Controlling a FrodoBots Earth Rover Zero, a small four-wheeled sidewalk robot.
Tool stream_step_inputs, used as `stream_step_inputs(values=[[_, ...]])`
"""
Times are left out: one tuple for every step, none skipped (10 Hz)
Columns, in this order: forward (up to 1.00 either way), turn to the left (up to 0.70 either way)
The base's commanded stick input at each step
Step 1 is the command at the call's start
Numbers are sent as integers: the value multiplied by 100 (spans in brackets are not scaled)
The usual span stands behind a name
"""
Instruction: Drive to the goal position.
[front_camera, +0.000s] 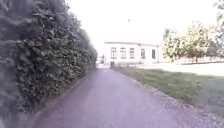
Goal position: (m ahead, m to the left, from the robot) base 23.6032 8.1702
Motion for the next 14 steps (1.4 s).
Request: stream_step_inputs(values=[[44,2],[44,2],[44,2],[44,2],[44,2],[44,2],[44,2],[44,2],[44,2],[44,2],[44,2],[44,2],[44,2],[44,2]])
